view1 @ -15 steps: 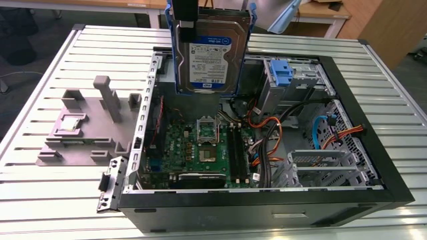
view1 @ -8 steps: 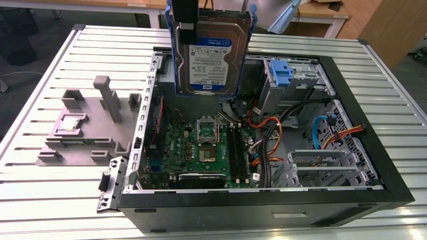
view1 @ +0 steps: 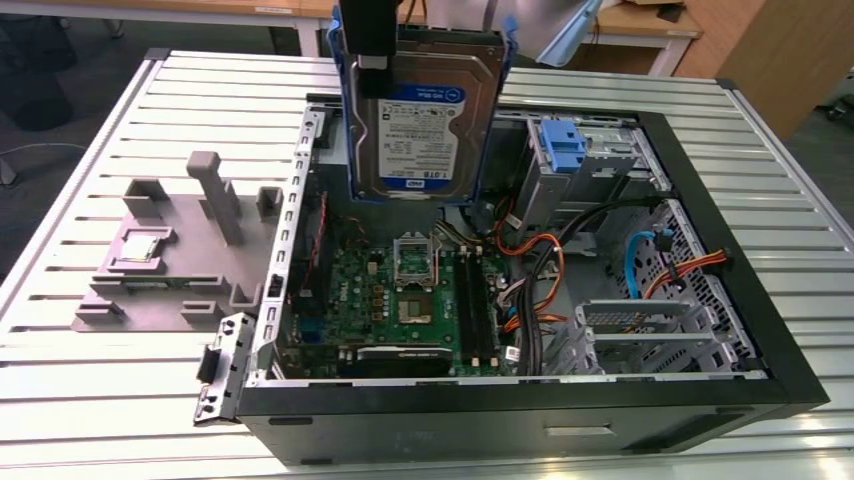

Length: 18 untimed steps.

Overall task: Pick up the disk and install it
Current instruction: 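Insert the disk into the insertion slot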

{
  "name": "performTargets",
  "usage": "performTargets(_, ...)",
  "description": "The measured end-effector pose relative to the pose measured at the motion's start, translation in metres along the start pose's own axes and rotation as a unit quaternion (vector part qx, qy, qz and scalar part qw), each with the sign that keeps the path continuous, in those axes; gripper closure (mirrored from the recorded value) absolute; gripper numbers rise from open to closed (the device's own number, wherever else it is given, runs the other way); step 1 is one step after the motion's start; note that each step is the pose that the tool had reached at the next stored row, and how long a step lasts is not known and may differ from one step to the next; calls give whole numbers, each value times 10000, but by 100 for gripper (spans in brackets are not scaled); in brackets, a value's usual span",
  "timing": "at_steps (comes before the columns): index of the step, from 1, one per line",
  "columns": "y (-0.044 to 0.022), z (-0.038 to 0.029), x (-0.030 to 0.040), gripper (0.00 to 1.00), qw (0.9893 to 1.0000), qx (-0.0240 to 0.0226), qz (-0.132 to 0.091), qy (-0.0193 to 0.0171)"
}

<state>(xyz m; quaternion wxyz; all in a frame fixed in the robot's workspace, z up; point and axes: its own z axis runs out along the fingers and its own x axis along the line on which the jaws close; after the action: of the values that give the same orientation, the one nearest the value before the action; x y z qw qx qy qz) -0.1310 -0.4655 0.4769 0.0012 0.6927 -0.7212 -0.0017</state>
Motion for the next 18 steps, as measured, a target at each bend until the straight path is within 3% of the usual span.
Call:
performTargets(7, -4, 0, 103, 63, 10000, 0, 0, 0)
performTargets(18, -8, 0, 208, 63, 10000, 0, 0, 6)
